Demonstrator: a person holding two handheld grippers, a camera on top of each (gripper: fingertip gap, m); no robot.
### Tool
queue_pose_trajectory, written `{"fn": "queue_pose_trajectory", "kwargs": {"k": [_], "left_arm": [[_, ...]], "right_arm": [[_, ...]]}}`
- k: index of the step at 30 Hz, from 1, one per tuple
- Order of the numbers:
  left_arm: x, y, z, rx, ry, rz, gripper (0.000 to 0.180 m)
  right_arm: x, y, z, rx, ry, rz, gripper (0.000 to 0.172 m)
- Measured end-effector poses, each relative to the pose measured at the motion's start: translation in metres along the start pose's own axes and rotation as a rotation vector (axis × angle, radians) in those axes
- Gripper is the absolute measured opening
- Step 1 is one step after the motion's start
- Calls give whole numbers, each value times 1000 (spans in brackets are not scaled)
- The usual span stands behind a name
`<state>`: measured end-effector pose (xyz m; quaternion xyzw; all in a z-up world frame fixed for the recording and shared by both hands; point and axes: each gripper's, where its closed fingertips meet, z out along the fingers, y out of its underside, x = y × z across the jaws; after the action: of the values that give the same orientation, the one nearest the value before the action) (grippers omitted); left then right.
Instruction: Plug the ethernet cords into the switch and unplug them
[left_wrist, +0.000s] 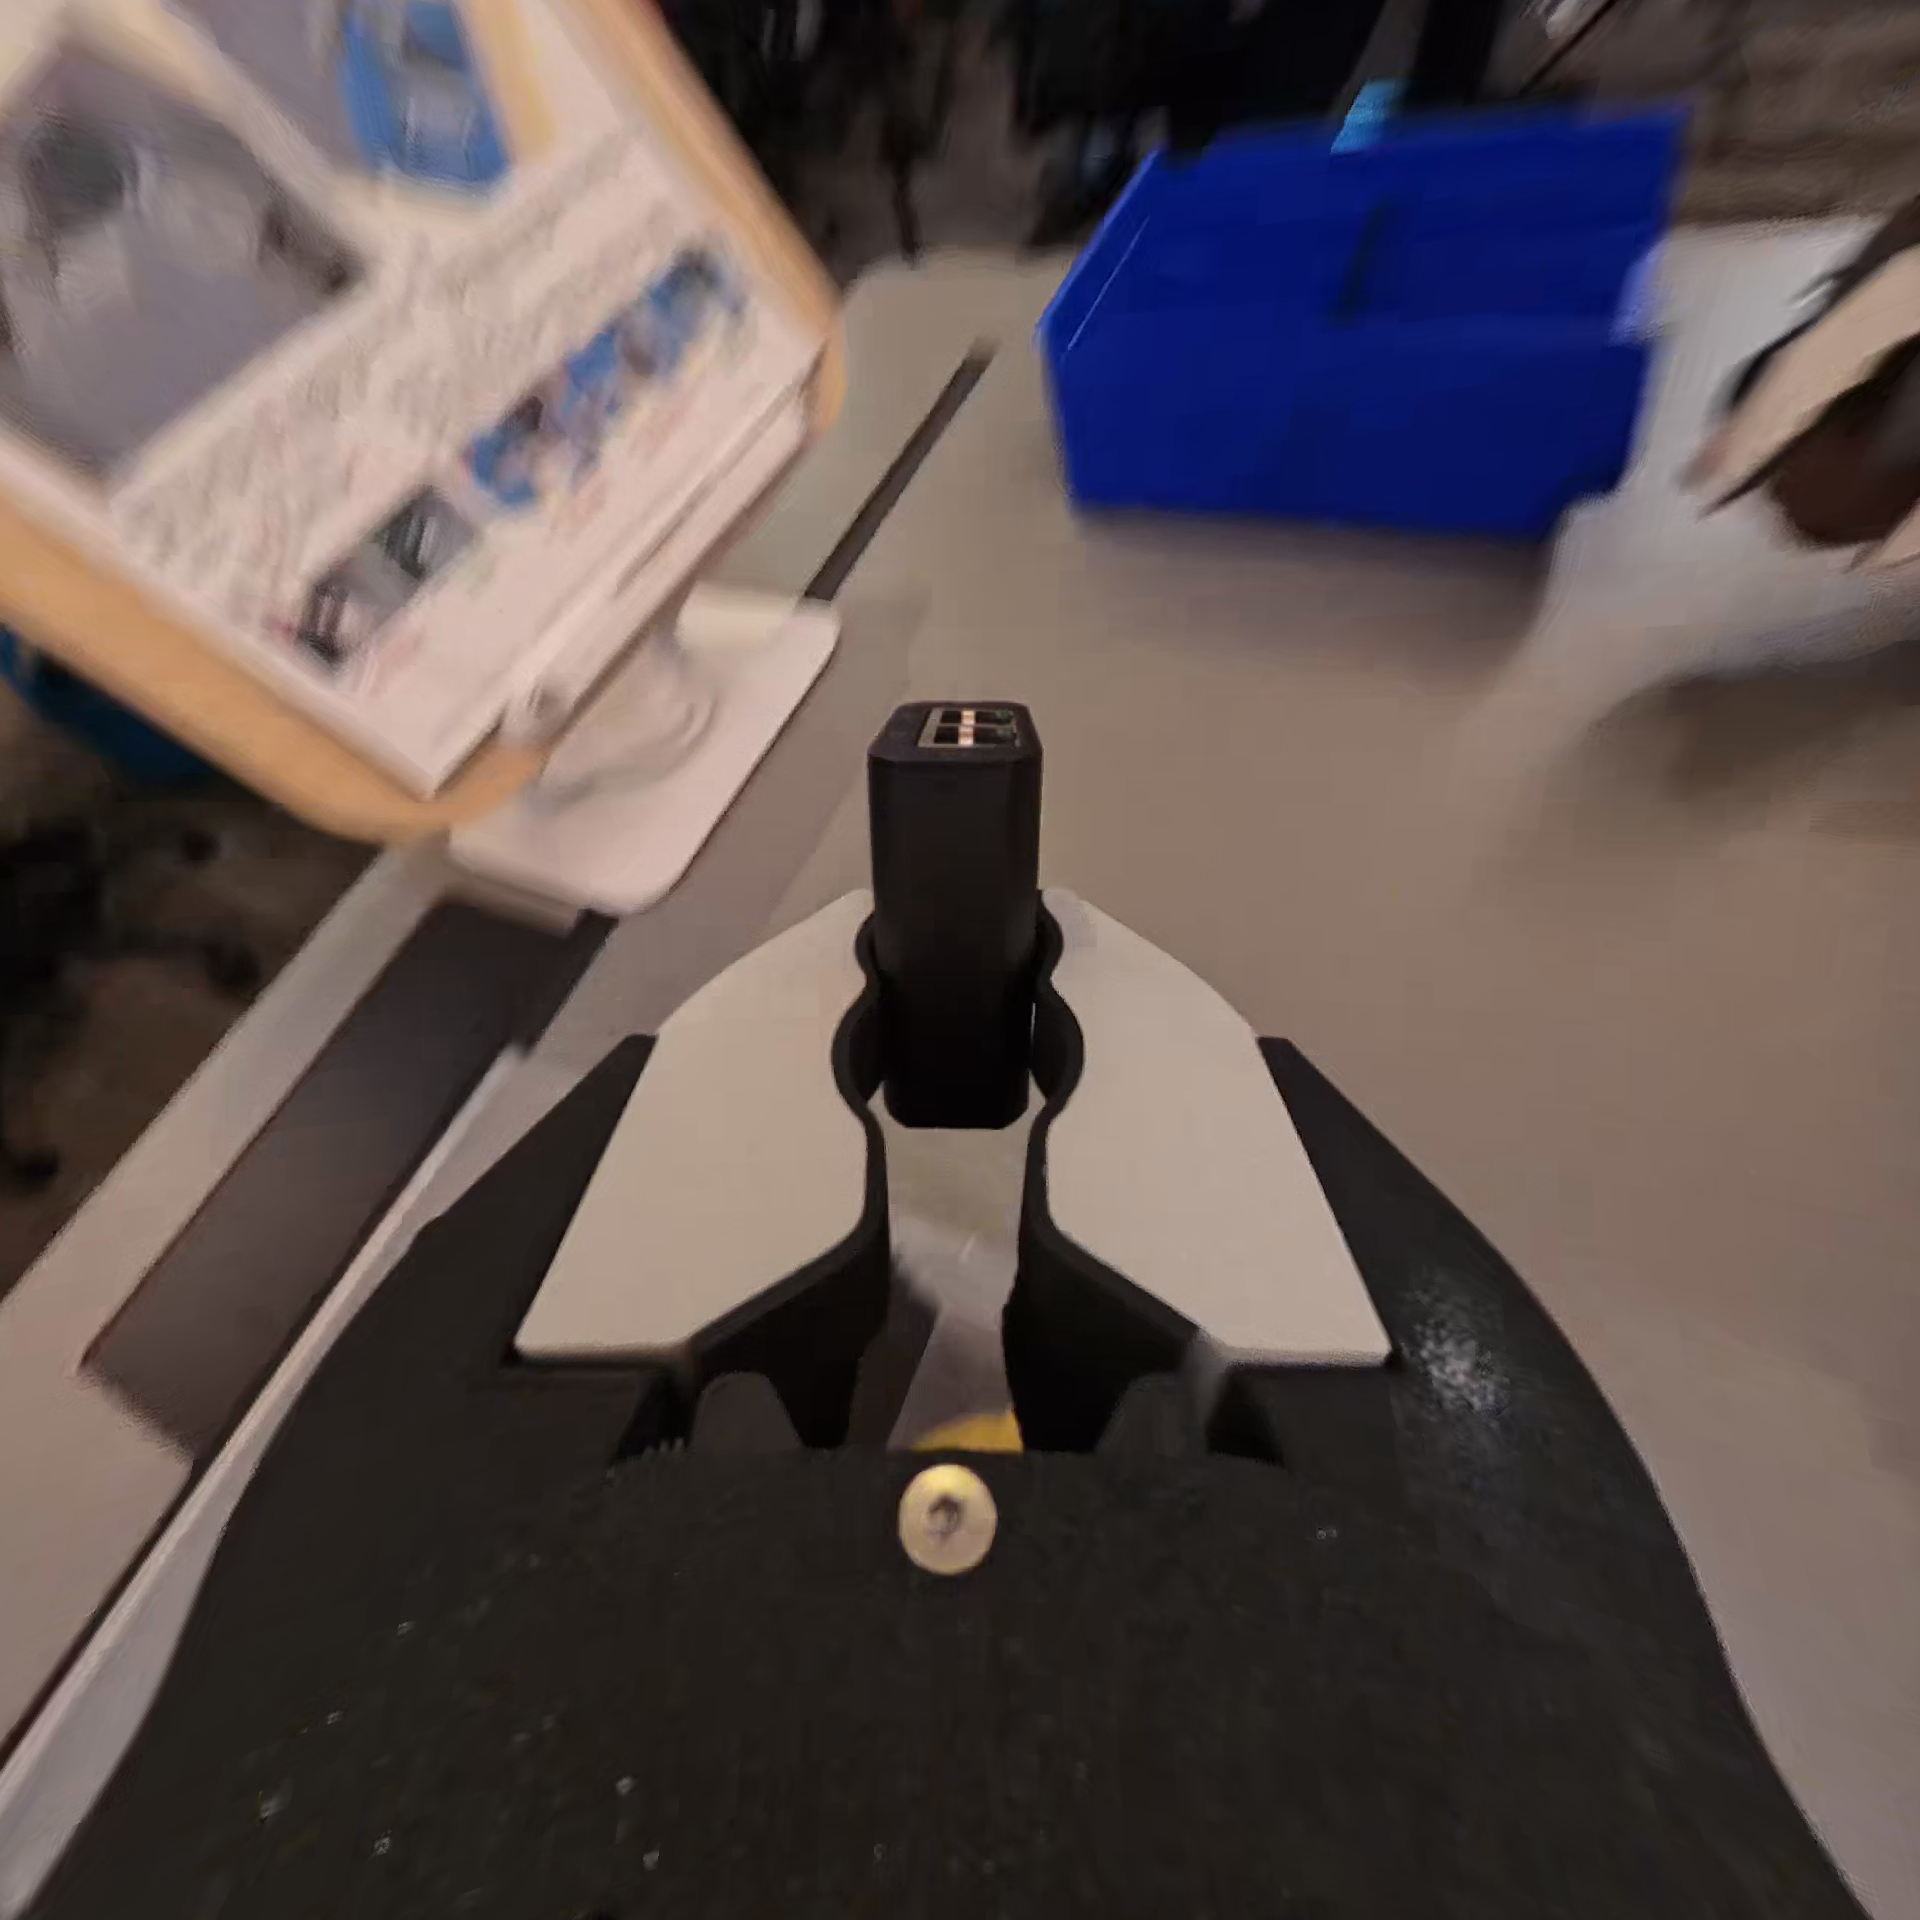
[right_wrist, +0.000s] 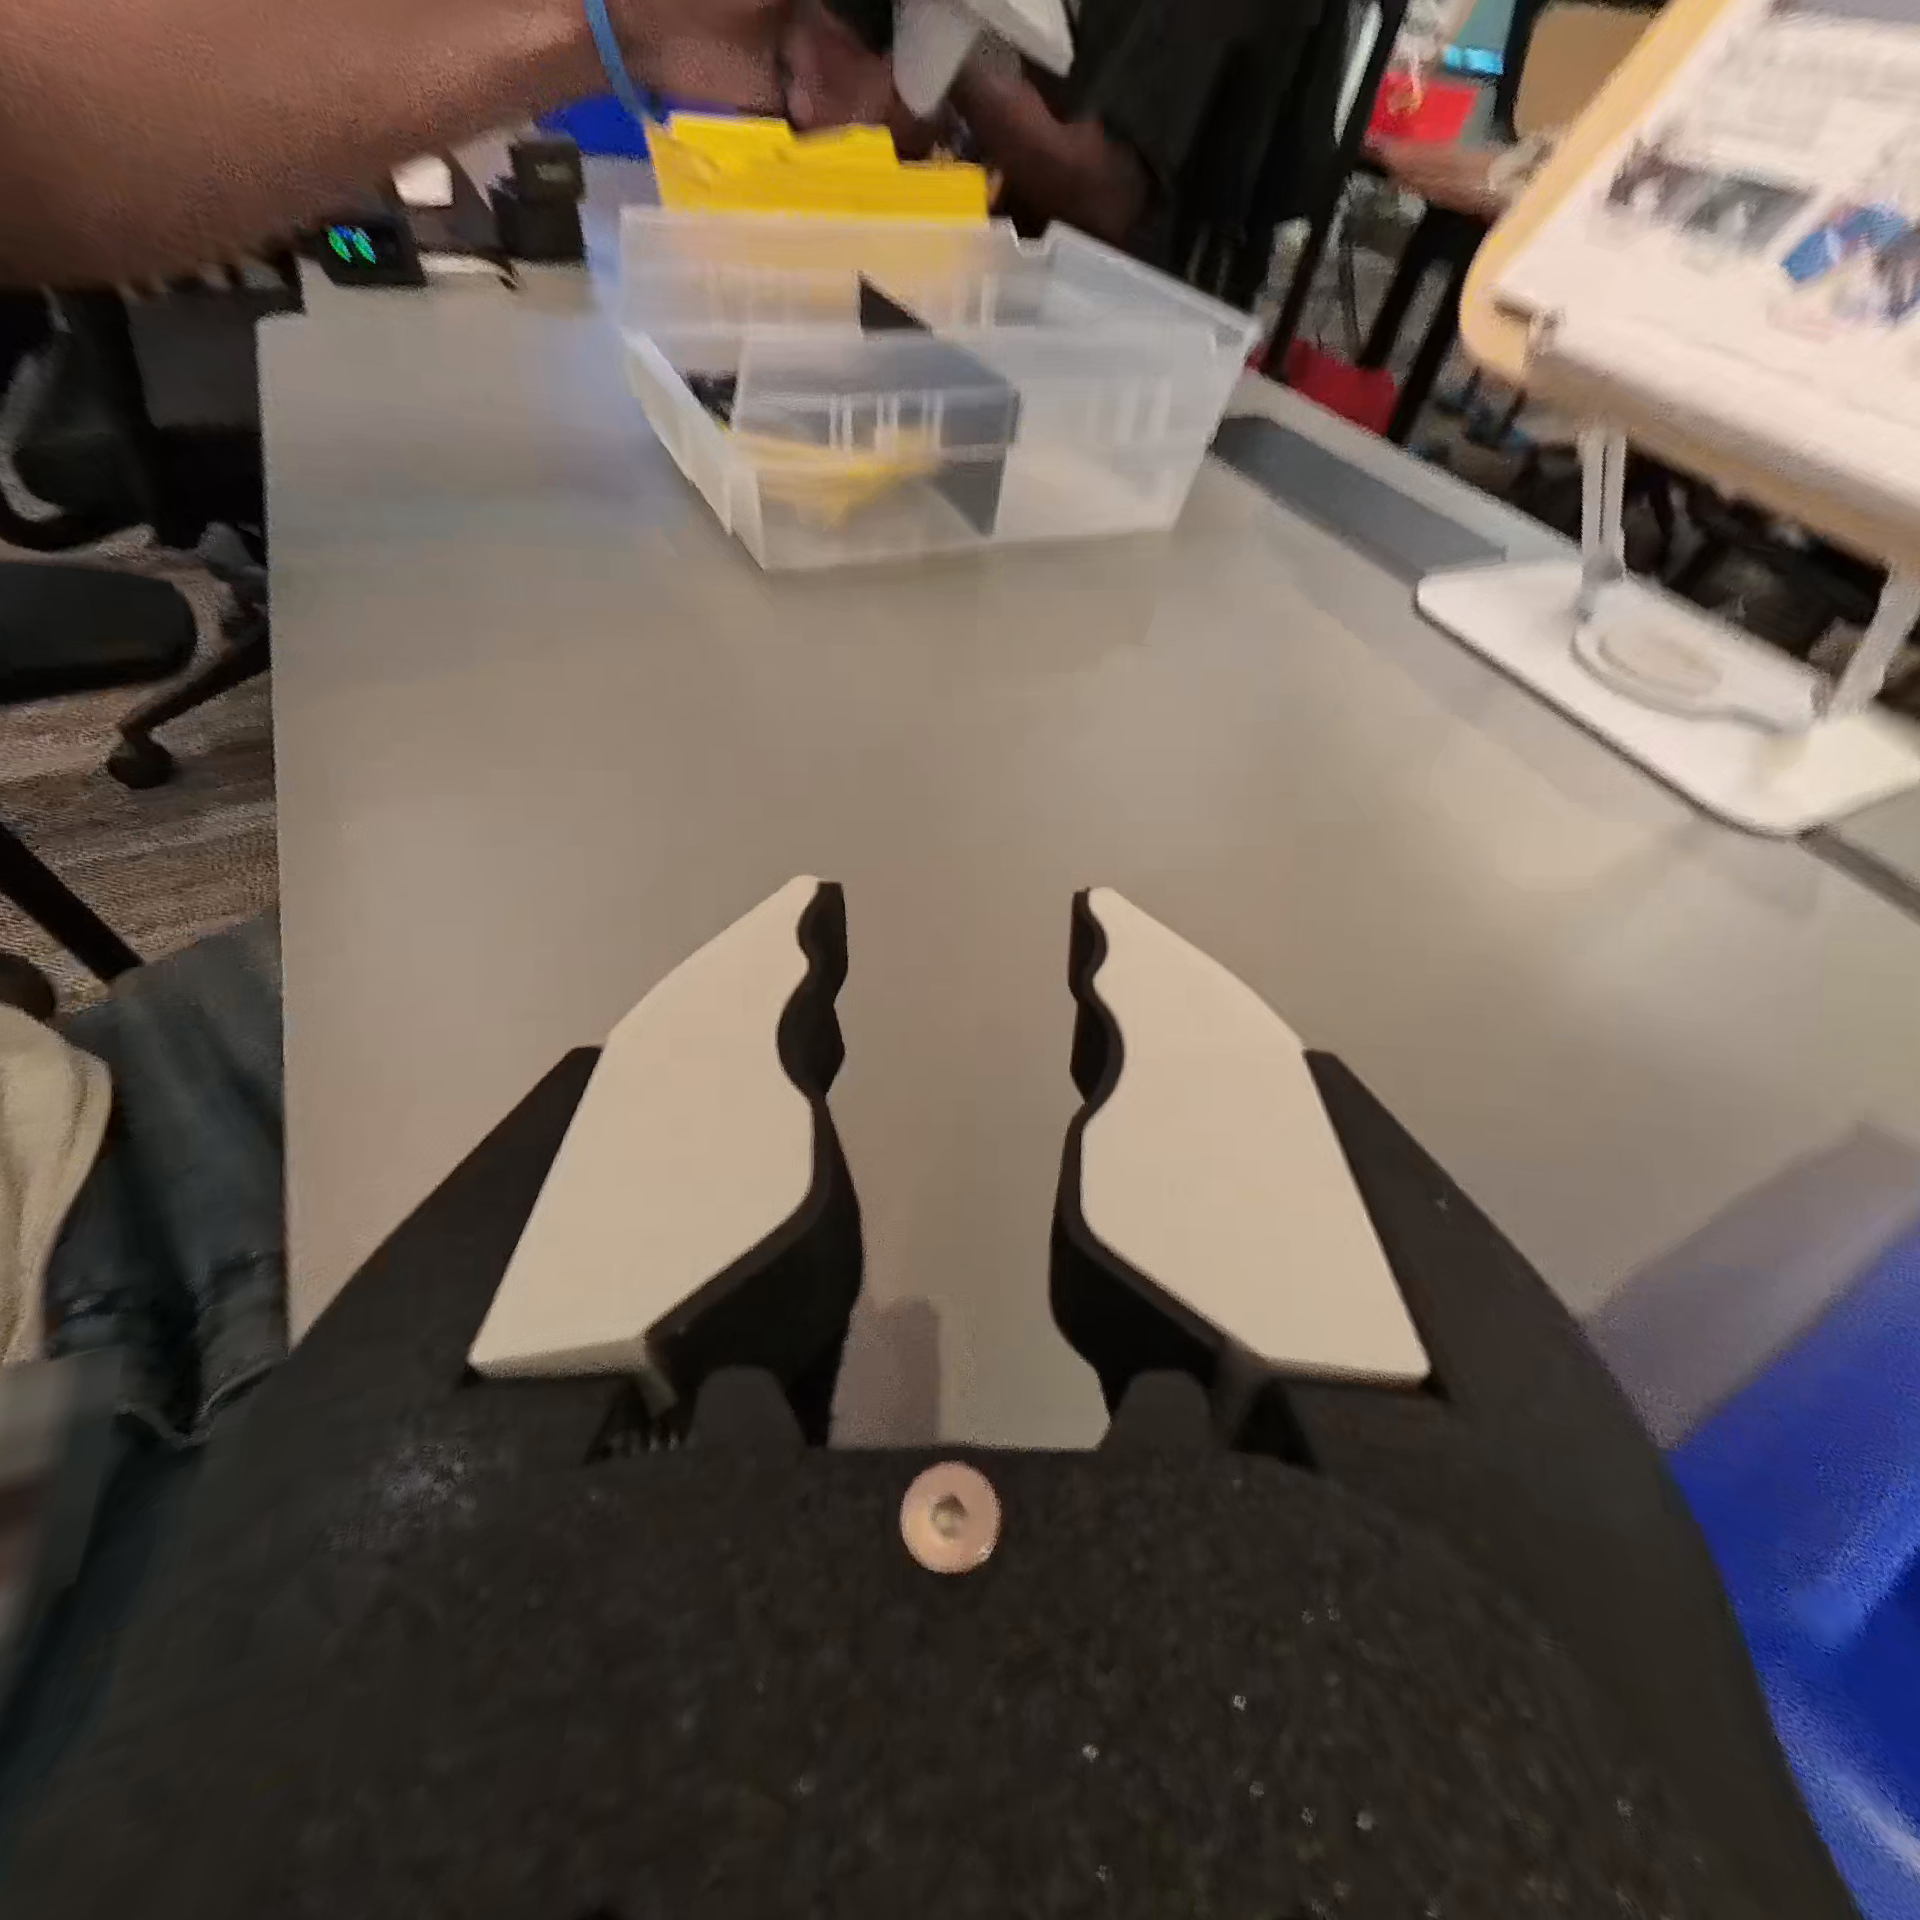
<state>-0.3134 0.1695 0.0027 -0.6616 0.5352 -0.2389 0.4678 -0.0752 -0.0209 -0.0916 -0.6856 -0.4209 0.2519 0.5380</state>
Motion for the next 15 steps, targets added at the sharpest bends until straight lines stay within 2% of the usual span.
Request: {"fn": "queue_pose_trajectory", "kwargs": {"k": [3, 5, 7, 9, 12, 15], "left_arm": [[62, -54, 11, 260, 117, 84, 23], [100, -77, 22, 382, 179, 134, 23], [135, -91, 35, 460, 238, 191, 23], [158, -95, 50, 465, 254, 218, 23], [182, -94, 66, 468, 296, 201, 23], [197, -95, 74, 495, 340, 160, 23]], "right_arm": [[14, -49, 21, 130, -69, -40, 46], [26, -86, 36, 223, -104, -40, 50], [28, -119, 47, 315, -177, -10, 52], [23, -142, 53, 385, -245, 6, 52], [6, -155, 53, 430, -315, -32, 51], [-6, -145, 57, 390, -310, -102, 40]]}}
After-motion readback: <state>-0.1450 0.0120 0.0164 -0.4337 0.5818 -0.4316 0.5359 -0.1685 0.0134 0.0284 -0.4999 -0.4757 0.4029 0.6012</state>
